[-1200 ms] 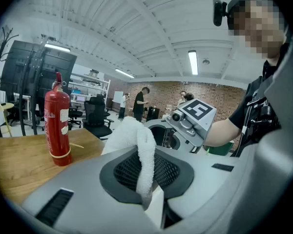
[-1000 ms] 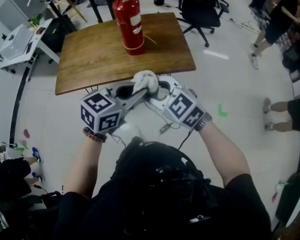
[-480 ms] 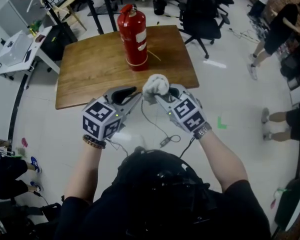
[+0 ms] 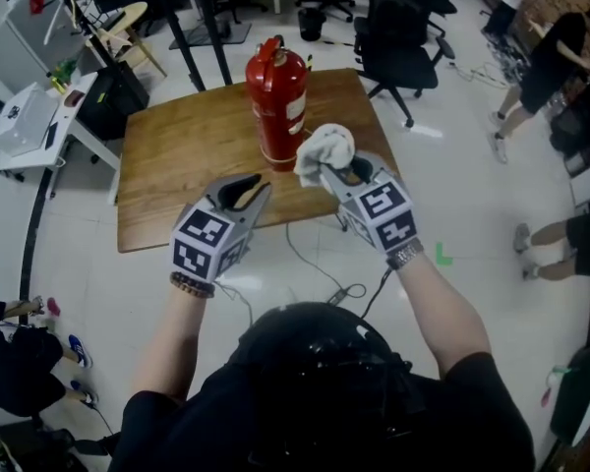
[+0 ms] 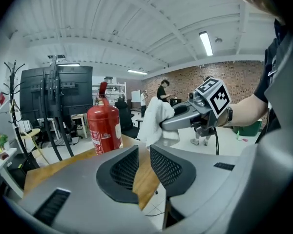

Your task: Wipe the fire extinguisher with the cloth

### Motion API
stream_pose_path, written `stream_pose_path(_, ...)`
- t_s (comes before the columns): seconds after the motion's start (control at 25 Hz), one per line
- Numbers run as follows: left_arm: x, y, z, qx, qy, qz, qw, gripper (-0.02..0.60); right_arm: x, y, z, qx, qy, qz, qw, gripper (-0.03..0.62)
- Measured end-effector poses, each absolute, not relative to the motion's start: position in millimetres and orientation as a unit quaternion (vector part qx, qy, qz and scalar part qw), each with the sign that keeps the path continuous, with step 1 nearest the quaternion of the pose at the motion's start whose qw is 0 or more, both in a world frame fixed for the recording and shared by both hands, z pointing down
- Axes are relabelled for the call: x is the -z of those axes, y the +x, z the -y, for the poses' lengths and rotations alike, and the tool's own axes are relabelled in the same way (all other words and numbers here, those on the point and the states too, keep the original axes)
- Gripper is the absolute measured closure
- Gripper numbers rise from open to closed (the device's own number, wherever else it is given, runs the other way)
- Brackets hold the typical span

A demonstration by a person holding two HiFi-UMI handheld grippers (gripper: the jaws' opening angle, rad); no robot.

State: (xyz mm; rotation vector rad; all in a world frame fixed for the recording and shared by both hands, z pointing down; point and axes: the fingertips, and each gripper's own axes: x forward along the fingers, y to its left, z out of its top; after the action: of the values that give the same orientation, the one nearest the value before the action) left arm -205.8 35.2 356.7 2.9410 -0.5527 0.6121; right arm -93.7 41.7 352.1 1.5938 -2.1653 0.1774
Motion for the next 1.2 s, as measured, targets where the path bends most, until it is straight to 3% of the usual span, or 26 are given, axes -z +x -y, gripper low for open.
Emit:
stream_pose_path(0.36, -368.4, -219.8, 23.5, -0.218, 0.96, 0.174, 0.022, 0.568, -289.9, -67.6, 24.3, -0.033, 0.638, 0.746, 0.188, 0.467)
stream_pose_path(1.2, -376.0, -245.8, 71.3, -0.208, 0.96, 0.184, 0.027, 0.57, -247.6, -72.7, 105.8, -0.014, 0.637, 0.744, 0.199, 0.468)
